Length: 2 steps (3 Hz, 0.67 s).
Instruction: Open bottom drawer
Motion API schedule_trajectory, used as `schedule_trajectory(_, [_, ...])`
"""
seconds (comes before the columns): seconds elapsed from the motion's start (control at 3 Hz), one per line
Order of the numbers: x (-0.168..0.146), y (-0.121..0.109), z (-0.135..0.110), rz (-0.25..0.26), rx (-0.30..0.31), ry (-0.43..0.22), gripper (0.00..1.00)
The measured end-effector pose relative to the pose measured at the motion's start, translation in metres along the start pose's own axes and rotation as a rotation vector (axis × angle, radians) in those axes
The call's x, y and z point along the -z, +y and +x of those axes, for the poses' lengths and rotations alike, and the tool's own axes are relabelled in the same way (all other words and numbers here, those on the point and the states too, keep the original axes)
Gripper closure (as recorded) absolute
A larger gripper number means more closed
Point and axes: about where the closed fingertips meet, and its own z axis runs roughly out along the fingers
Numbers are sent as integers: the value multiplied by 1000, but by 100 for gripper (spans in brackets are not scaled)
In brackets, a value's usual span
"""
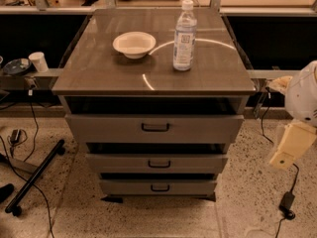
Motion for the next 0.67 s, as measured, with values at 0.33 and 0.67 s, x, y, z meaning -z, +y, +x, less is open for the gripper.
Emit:
schedule_trajectory(0.33, [-27, 10, 11, -20, -9, -1, 0])
schedule_trajectory(0.67, [-49, 19, 20, -39, -21, -7, 0])
